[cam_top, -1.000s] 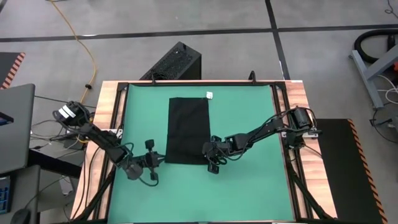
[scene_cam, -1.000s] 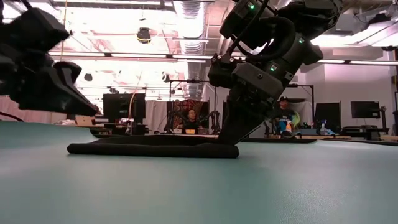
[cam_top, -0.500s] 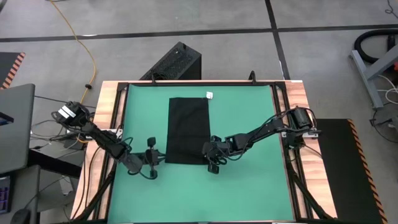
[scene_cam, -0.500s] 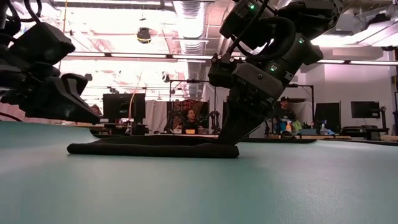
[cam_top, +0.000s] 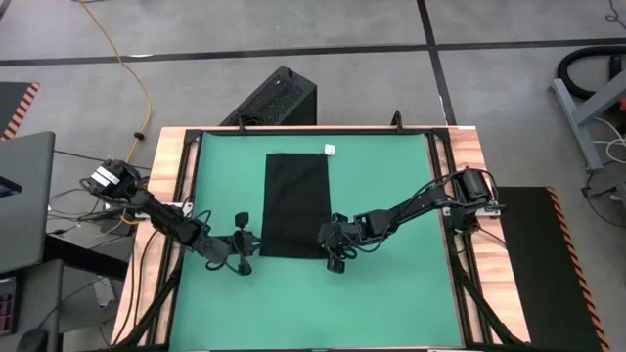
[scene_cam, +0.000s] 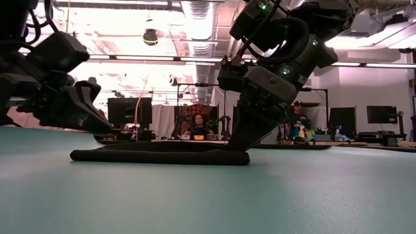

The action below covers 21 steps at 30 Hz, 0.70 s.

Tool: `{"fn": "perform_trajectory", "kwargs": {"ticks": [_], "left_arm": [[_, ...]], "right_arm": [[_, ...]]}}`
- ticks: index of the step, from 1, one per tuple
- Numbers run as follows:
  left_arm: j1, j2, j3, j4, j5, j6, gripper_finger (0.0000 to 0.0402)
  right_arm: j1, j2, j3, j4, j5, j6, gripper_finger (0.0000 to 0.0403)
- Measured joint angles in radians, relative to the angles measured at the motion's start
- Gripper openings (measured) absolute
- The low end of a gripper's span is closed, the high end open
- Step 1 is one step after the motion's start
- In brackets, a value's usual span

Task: Roll towel
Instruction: Roll the black towel

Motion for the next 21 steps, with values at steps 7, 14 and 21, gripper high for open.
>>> {"fn": "perform_trajectory", "kwargs": {"ticks": [7, 14, 21], "left_arm": [[0.024, 0.0, -0.001, -0.012, 0.037, 0.008, 0.0], [0.024, 0.0, -0.001, -0.011, 0.037, 0.001, 0.0], [0.024, 0.0, -0.071, 0.138, 0.031, 0.008, 0.0]], "right_arm": [[0.001, 0.0, 0.0, 0.0, 0.0, -0.001, 0.0013], [0.002, 0.001, 0.0, 0.0, 0.0, -0.003, 0.0023], [0.001, 0.001, 0.0, 0.0, 0.0, -0.003, 0.0025]]}}
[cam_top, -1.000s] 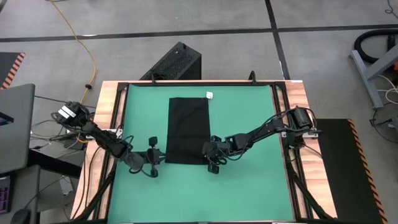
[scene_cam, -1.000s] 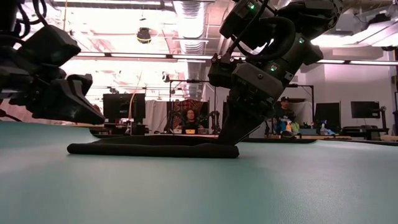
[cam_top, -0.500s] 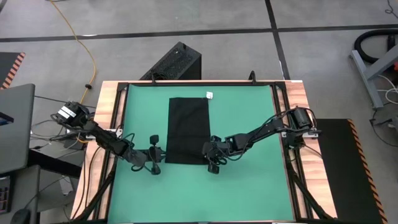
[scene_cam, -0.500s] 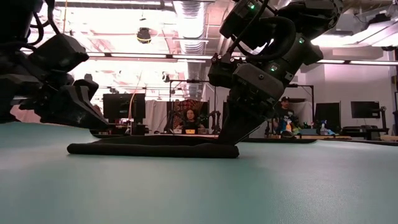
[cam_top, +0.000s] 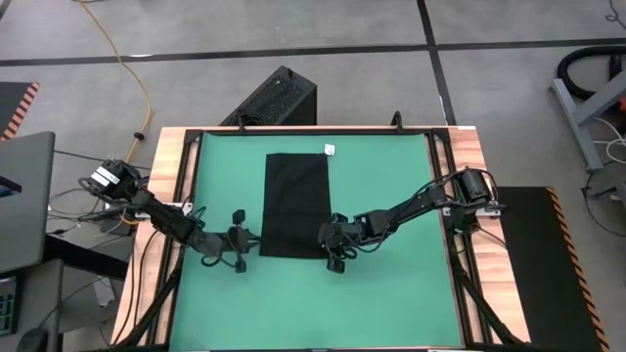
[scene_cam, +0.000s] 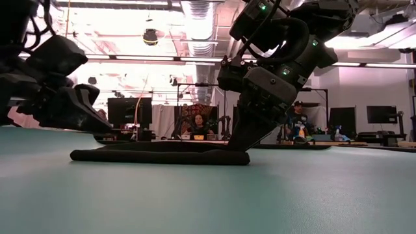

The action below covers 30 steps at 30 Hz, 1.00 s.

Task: Roll towel
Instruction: Roll the black towel

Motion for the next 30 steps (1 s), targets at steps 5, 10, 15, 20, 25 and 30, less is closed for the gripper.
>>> {"fn": "perform_trajectory", "kwargs": {"ticks": [5, 10, 15, 20, 25, 30], "left_arm": [[0.0, 0.0, -0.08, 0.17, -0.005, 0.003, 0.0], [0.007, 0.0, -0.065, 0.137, 0.034, 0.035, 0.0], [0.049, 0.0, -0.108, 0.193, 0.134, 0.046, 0.0], [0.095, -0.024, -0.113, 0.152, 0.214, 0.06, 0.0], [0.103, -0.095, -0.114, 0.167, 0.255, 0.062, 0.0], [0.096, -0.273, -0.114, 0.125, 0.23, 0.104, 0.0]], "right_arm": [[0.0, 0.0, 0.0, 0.0, 0.0, 0.0, 0.0025], [0.0, 0.0, 0.0, 0.0, 0.002, 0.001, 0.0026], [0.0, 0.0, 0.0, 0.001, 0.014, 0.001, 0.0026], [0.001, 0.0, 0.0, 0.0, 0.018, 0.002, 0.0026], [0.005, 0.0, 0.0, -0.001, 0.023, 0.002, 0.0026], [0.005, 0.0, 0.0, -0.001, 0.023, 0.002, 0.0026]]}}
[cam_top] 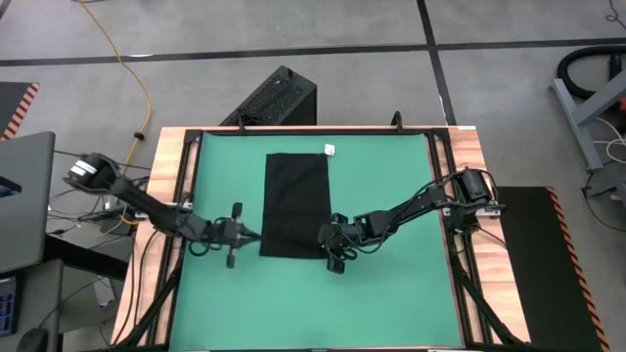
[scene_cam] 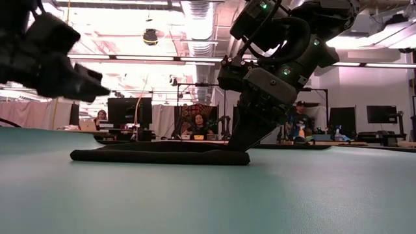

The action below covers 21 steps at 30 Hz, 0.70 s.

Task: Roll towel
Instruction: Roll the black towel

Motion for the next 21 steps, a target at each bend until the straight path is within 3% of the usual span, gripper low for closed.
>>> {"fn": "perform_trajectory", "kwargs": {"ticks": [3, 8, 12, 16, 21], "left_arm": [[-0.009, -0.15, 0.001, -0.109, -0.05, 0.01, 0.0], [-0.042, -0.448, 0.001, -0.434, -0.174, -0.027, 0.0], [-0.048, -0.6, 0.001, -0.641, -0.16, -0.113, 0.0], [-0.049, -0.604, 0.001, -0.654, -0.11, -0.149, 0.0], [-0.049, -0.499, 0.0, -0.553, -0.084, -0.116, 0.0]], "right_arm": [[0.0, 0.0, 0.0, 0.0, 0.0, 0.0, 0.0026], [0.001, 0.0, 0.0, 0.0, 0.0, -0.001, 0.0026], [0.001, 0.0, 0.0, 0.0, 0.0, -0.002, 0.0026], [0.001, 0.0, 0.0, 0.001, 0.001, -0.002, 0.0026], [0.001, 0.0, 0.0, 0.002, 0.001, -0.002, 0.0026]]}}
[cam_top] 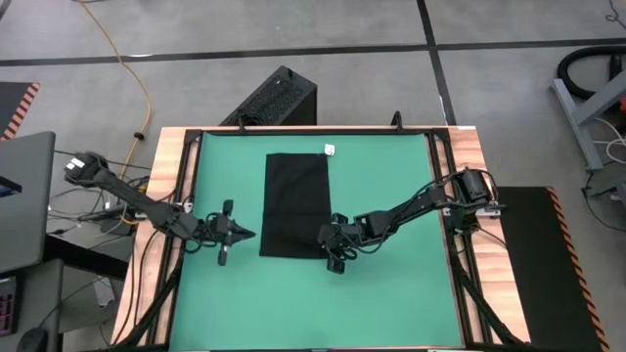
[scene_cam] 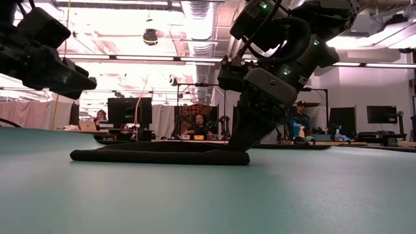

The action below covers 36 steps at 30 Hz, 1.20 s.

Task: Roll towel
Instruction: Roll the black towel

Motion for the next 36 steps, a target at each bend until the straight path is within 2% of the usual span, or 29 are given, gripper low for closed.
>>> {"fn": "perform_trajectory", "kwargs": {"ticks": [7, 12, 16, 18, 21, 23, 24, 27, 31, 36], "left_arm": [[0.0, 0.201, -0.002, 0.251, 0.046, 0.098, 0.0], [0.005, 0.17, 0.005, 0.351, 0.036, 0.147, 0.0], [0.005, 0.142, 0.115, 0.17, 0.031, 0.124, 0.0], [0.005, 0.143, 0.216, -0.026, 0.045, 0.104, 0.0], [0.005, 0.185, 0.364, -0.421, 0.045, 0.054, 0.0], [0.005, 0.207, 0.392, -0.503, 0.04, 0.029, 0.0], [0.004, 0.218, 0.385, -0.467, 0.049, 0.028, 0.0], [-0.008, 0.255, 0.297, -0.227, 0.125, 0.052, 0.0], [-0.019, 0.319, 0.163, 0.07, 0.123, 0.032, 0.0], [-0.021, 0.409, 0.086, 0.272, 0.124, 0.002, 0.0]], "right_arm": [[-0.001, 0.0, 0.0, 0.004, 0.0, 0.0, 0.0026], [-0.002, 0.0, 0.0, 0.004, 0.0, 0.0, 0.0026], [-0.002, 0.0, 0.0, 0.004, 0.0, 0.0, 0.0026], [-0.002, 0.0, 0.0, 0.004, 0.001, 0.0, 0.0026], [-0.002, 0.0, 0.0, 0.004, 0.001, 0.0, 0.0026], [-0.002, 0.0, 0.0, 0.005, 0.001, 0.0, 0.0026], [-0.002, 0.0, 0.0, 0.005, 0.001, 0.0, 0.0026], [-0.002, 0.0, 0.0, 0.008, 0.001, 0.0, 0.0026], [0.0, 0.0, 0.0, 0.015, 0.002, 0.0, 0.0026], [0.001, 0.0, 0.0, 0.014, 0.003, 0.001, 0.0026]]}}
